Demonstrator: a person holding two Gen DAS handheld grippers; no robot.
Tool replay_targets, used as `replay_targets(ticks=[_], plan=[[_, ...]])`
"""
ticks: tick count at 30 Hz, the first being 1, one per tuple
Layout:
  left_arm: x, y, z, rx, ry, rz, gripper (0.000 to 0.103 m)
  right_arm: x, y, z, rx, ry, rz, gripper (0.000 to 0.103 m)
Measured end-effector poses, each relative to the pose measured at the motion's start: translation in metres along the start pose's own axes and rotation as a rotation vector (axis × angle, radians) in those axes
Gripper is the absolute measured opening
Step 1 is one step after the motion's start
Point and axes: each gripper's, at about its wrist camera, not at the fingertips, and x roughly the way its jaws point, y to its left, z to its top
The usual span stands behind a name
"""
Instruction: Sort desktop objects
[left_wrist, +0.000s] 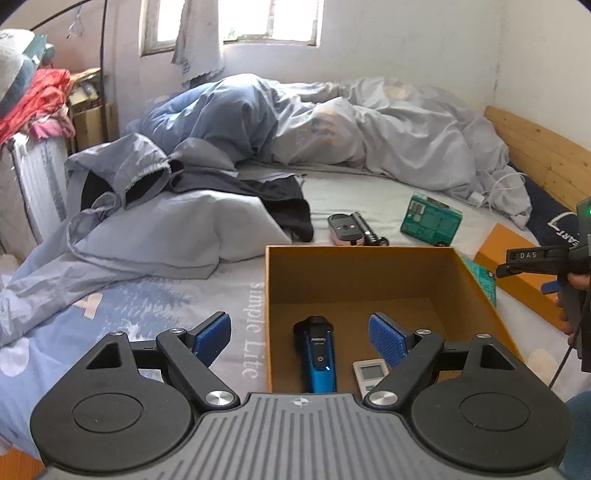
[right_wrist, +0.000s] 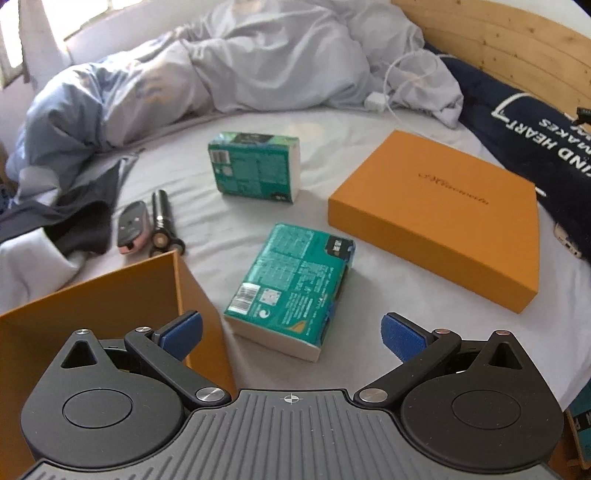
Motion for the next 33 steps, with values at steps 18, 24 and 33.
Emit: replay_targets(ticks=[18, 24, 33], plan=[[0.019, 0.01, -0.009, -0.042, 0.096, 0.024, 0.087, 0.055, -0.002, 0.005, 0.024, 0.083, -0.073, 0.103], [0.023, 0.011, -0.011, -0.047, 0.107, 0.051, 0.087, 0.065, -0.004, 0.009, 0.018, 0.09, -0.081, 0.103], [0.031, 0.03, -0.013, -0.126, 0.15, 0.126, 0.087, 0.078, -0.005, 0.012, 0.012, 0.1, -0.1, 0.103]])
